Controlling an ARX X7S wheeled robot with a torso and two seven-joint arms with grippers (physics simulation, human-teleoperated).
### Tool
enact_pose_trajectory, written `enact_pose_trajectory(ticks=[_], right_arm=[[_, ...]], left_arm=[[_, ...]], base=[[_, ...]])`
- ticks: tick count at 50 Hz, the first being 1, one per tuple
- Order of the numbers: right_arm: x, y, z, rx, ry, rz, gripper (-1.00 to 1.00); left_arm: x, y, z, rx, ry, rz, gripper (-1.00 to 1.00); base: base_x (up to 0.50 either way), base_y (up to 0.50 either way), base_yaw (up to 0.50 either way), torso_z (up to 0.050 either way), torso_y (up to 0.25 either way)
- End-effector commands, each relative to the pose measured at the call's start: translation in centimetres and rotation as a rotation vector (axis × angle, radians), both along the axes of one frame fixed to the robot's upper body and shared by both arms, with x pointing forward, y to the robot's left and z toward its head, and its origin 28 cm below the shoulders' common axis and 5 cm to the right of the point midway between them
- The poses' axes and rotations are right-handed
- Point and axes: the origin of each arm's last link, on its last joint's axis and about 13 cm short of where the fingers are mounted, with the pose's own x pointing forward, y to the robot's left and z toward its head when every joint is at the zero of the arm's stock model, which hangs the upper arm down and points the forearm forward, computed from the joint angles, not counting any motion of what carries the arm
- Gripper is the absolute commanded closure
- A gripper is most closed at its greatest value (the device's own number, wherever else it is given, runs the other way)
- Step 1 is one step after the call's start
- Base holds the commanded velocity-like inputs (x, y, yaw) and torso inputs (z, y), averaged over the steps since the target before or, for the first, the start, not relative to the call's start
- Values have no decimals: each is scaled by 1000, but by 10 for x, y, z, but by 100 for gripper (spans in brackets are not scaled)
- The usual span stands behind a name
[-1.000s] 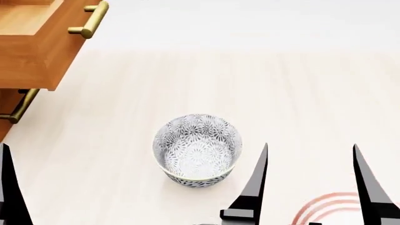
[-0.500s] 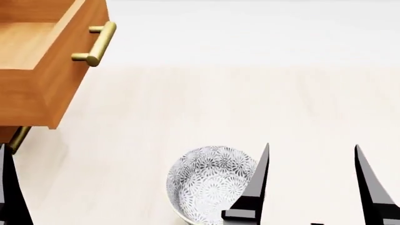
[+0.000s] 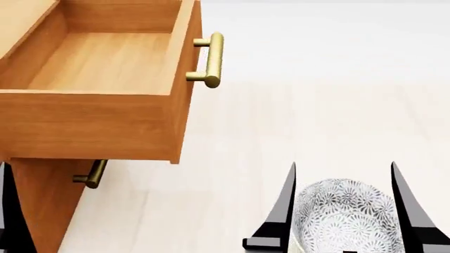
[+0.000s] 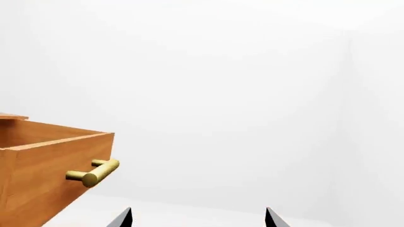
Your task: Put the bowl on top of the cabinet.
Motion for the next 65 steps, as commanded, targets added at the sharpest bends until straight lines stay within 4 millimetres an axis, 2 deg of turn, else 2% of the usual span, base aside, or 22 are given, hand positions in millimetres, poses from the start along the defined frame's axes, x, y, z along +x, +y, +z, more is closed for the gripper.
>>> enact_pose_trajectory(ticks=[1, 31, 32, 36, 65], right_arm=[[0, 0, 0, -1, 1, 1, -100], [0, 0, 0, 4, 3, 3, -100], [0, 0, 1, 44, -12, 14, -100], [-1, -1, 2, 55, -12, 12, -100], [-2, -1, 2, 49, -13, 19, -100]], left_arm=[[-1, -1, 1, 0, -1, -1, -100], [-2, 0, 3, -11, -19, -7, -100], [-2, 0, 3, -16, -21, -4, -100], [-3, 1, 4, -20, -16, 3, -100], [-4, 1, 4, -28, -18, -6, -100]], base=[[115, 500, 0, 0, 0], [118, 498, 0, 0, 0], [137, 497, 0, 0, 0], [98, 37, 0, 0, 0], [0, 0, 0, 50, 0]])
